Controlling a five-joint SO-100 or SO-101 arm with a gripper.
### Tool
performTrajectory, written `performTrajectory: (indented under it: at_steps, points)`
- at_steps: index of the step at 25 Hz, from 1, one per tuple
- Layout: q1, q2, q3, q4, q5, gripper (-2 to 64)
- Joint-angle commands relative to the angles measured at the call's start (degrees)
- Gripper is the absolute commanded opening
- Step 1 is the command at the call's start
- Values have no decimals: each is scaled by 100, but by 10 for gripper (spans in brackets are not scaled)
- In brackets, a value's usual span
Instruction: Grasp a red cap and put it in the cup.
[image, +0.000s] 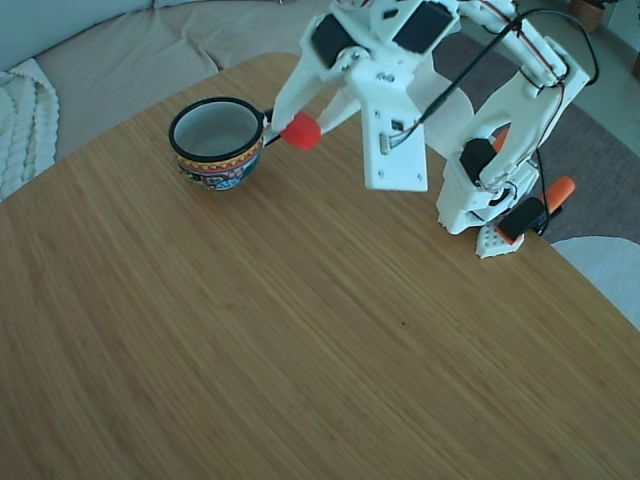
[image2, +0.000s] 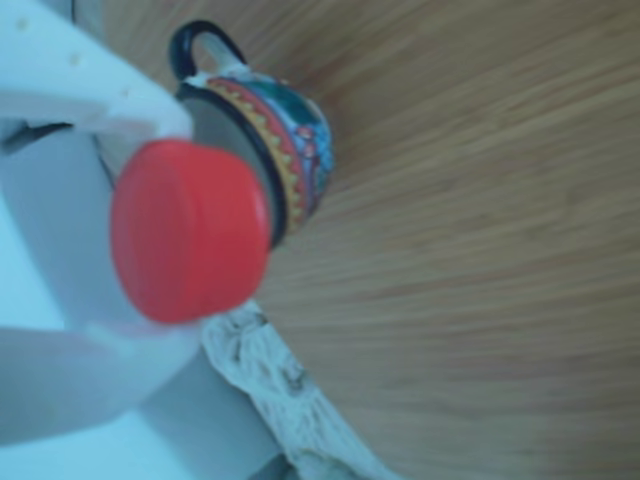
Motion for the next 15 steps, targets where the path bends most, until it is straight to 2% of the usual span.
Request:
performTrajectory:
  at_steps: [1,10,15]
  points:
    - [360,387,-308,-44,-44,67]
    - [1415,624,-290,-404,-202,67]
    - [1679,571,-272,-659,-202,68]
